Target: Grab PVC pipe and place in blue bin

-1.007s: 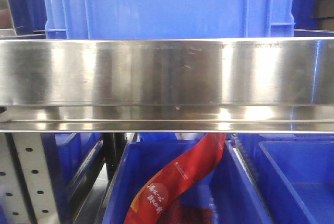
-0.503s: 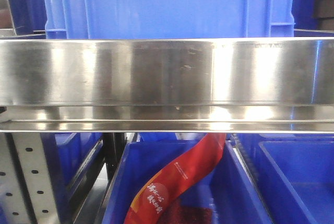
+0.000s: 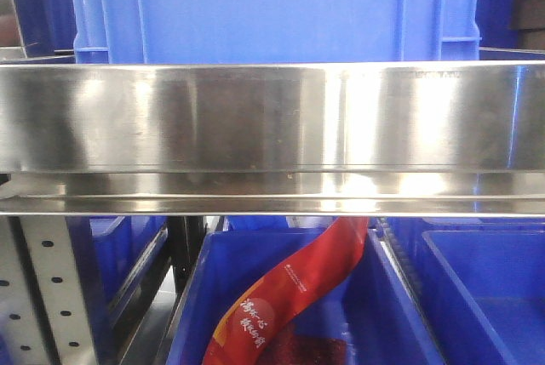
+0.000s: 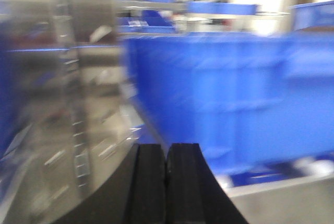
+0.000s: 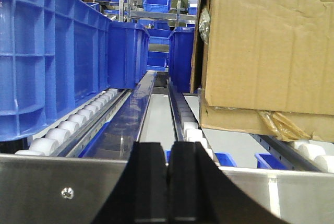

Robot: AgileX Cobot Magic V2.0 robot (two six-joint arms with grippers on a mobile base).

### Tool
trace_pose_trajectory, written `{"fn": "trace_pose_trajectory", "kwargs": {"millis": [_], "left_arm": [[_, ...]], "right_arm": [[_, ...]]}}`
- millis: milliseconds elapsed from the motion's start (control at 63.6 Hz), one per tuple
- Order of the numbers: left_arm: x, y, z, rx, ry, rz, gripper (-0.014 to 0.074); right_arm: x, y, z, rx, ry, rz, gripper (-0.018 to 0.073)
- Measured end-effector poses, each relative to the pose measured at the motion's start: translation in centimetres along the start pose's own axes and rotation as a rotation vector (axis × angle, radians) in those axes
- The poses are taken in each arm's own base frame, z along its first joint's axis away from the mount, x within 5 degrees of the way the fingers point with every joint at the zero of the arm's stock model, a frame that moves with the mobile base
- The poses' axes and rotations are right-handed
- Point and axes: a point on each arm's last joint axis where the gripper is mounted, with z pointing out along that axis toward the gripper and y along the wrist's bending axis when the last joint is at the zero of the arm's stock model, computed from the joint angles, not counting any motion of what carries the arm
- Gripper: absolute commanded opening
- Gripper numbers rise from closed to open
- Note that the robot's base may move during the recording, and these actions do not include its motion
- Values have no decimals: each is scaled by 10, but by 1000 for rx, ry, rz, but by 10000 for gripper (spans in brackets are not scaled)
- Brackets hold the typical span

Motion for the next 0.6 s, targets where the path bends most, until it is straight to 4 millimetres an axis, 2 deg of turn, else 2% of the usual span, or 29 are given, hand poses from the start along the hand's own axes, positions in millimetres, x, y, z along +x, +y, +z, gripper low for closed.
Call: {"fn": "trace_pose_trajectory", "kwargs": {"millis": [142, 252, 598], "left_arm": [[35, 8, -15, -114, -19, 9, -111], [51, 11, -20, -175, -28, 14, -111], [55, 15, -21, -250, -10, 56, -111]], "right_arm": [[0, 0, 0, 0, 0, 0, -168], [1, 0, 0, 0, 8, 2, -168], [1, 0, 0, 0, 2, 2, -168]]}}
